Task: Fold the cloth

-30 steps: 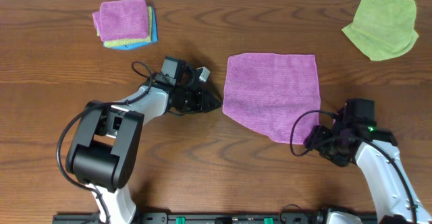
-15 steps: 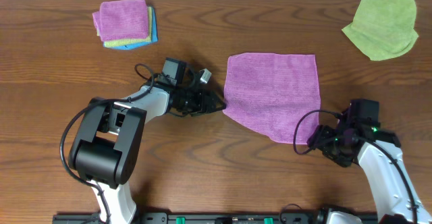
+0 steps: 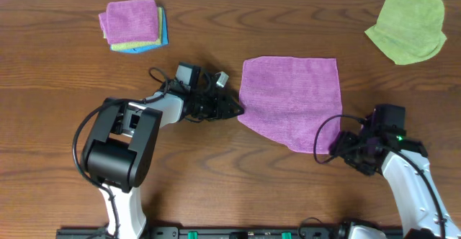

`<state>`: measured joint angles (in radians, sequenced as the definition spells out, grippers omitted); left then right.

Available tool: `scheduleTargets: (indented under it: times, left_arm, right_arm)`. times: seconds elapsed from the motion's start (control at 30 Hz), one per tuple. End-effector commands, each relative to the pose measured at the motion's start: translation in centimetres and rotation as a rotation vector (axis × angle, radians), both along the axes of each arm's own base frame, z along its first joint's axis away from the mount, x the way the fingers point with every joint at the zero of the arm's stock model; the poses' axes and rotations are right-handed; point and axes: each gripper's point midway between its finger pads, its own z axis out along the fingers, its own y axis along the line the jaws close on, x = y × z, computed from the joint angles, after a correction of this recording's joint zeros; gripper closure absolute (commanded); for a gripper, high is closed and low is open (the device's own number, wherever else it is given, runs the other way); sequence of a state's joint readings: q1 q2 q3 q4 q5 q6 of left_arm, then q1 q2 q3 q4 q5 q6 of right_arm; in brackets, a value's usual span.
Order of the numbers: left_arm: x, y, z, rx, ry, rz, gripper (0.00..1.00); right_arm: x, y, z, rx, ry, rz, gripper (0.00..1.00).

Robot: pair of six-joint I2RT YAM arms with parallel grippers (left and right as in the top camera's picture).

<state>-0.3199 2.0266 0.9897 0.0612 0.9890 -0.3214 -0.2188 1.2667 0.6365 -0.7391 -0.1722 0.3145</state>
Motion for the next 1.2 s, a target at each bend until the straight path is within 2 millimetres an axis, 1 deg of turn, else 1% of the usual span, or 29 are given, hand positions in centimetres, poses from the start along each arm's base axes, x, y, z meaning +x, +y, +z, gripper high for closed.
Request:
scheduleTargets:
  times: [0.0,0.13,0.3,0.43,0.57,0.7,0.77,0.83,0.87,0.9,0.93,1.0,1.03,1.07,1.17]
  left_arm:
    - [-0.8,-0.3,-0.8,-0.014,0.044,-0.016,0.52]
    - [-1.2,-0.7,-0.3,-0.050,0.071,-0.028,0.52]
    - [-1.4,-0.7,-0.1,-0.060,0.082,-0.031,0.52]
    - [-1.6,-0.9,0.3,-0.084,0.106,-0.036,0.52]
    - [-1.9,-1.1,0.6,-0.105,0.114,-0.049,0.53]
    - [-2.0,-1.2,0.9,-0.120,0.133,-0.051,0.53]
    - [-2.1,-1.2,1.0,-0.126,0.138,-0.053,0.55]
    - [-2.1,-1.2,1.0,-0.126,0.152,-0.045,0.59]
    - [-2.1,-1.2,1.0,-0.126,0.160,-0.041,0.61]
    - [-2.1,-1.2,1.0,-0.126,0.169,-0.037,0.64]
    - [-2.2,-1.2,1.1,-0.132,0.174,-0.039,0.67]
    - [-2.3,-1.3,1.4,-0.146,0.181,-0.048,0.78]
    - [-2.4,-1.4,1.5,-0.155,0.184,-0.054,0.87]
    - [-2.5,-1.5,1.8,-0.170,0.183,-0.063,0.93]
    - [-2.3,-1.9,2.9,-0.224,0.196,-0.073,0.94]
  right_arm:
    - [0.3,-0.5,-0.1,-0.015,-0.017,-0.015,0.34]
    - [0.6,-0.6,-0.5,-0.016,-0.024,-0.015,0.35]
    - [0.7,0.0,-2.4,0.024,0.010,-0.009,0.40]
    - [0.7,0.0,-3.7,0.034,0.045,-0.009,0.44]
    - [1.2,0.4,-4.3,0.064,0.040,-0.004,0.54]
    - [1.7,0.8,-4.3,0.091,0.017,0.002,0.67]
    - [2.1,1.3,-4.1,0.117,0.000,0.008,0.79]
    - [2.5,1.5,-3.9,0.135,-0.017,0.011,0.89]
    - [2.6,1.6,-3.9,0.141,-0.023,0.010,0.96]
    - [2.7,1.7,-3.8,0.150,-0.028,0.009,0.99]
    - [2.8,1.8,-3.8,0.155,-0.032,0.010,0.99]
    - [2.8,2.0,-3.7,0.166,-0.034,0.009,0.99]
    - [2.9,2.3,-3.6,0.185,-0.037,0.005,0.99]
    - [3.1,2.5,-3.4,0.201,-0.042,0.003,0.98]
    - [3.8,3.1,-2.5,0.240,-0.064,0.013,0.98]
